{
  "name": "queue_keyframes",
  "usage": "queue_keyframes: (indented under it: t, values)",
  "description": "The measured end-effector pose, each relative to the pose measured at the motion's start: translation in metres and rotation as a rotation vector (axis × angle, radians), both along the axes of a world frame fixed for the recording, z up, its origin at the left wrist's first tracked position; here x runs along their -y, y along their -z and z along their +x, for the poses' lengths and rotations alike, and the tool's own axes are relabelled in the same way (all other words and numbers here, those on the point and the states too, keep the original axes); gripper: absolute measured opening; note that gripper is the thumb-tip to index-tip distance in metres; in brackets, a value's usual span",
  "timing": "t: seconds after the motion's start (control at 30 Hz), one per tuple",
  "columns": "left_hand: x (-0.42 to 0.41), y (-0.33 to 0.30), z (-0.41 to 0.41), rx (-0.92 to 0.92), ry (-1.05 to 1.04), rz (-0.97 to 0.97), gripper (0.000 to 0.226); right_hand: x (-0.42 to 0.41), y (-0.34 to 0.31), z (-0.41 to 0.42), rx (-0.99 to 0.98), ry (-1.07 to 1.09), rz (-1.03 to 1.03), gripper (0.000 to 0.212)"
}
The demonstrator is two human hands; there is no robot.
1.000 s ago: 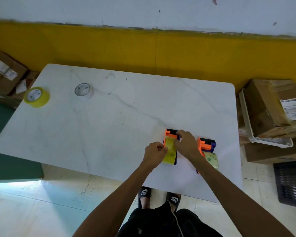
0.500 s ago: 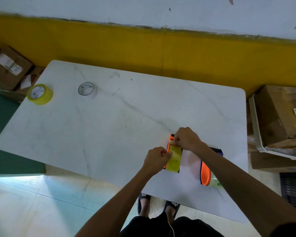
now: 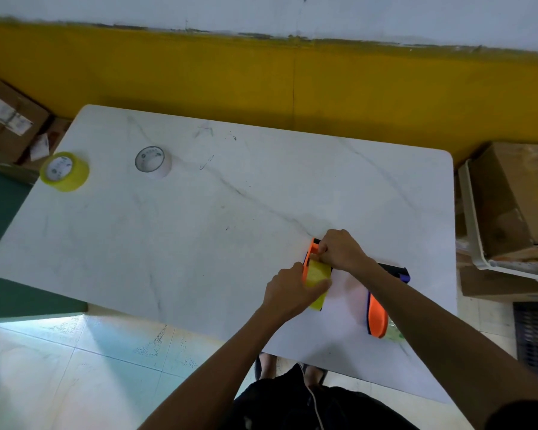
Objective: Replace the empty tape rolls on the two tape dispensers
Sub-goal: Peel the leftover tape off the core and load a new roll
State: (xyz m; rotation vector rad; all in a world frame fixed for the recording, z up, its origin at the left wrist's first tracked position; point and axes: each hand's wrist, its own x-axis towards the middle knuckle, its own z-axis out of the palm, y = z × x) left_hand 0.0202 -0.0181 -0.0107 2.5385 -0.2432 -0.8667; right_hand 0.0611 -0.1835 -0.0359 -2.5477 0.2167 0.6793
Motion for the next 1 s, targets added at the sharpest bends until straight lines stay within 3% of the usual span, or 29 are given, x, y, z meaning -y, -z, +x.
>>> queue_keyframes:
  t: [0.2,0.3,0.53,0.73,0.87,1.0]
  values:
    - [-0.006,-0.001,0.000,0.110,0.105,0.074,0.070,0.013,0.000,0.009,-0.145,0.161,0.148,0.037]
    - [-0.005,-0.005,0.002,0.124,0.154,0.116,0.073,0.016,-0.001,0.014,-0.183,0.157,0.163,0.022]
    - [-0.011,-0.008,0.007,0.121,0.244,0.149,0.077,0.019,-0.010,0.029,-0.339,0.182,0.171,0.029]
    - [-0.011,-0.009,0.014,0.134,0.297,0.163,0.078,0.024,-0.006,0.024,-0.142,0.018,0.119,0.013]
    - [-0.004,-0.013,0.021,0.149,0.302,0.191,0.078,0.022,0.002,0.012,0.078,-0.079,0.055,0.014]
    - [-0.001,-0.014,0.025,0.154,0.300,0.204,0.079,0.016,0.010,-0.001,0.225,-0.032,0.073,0.017]
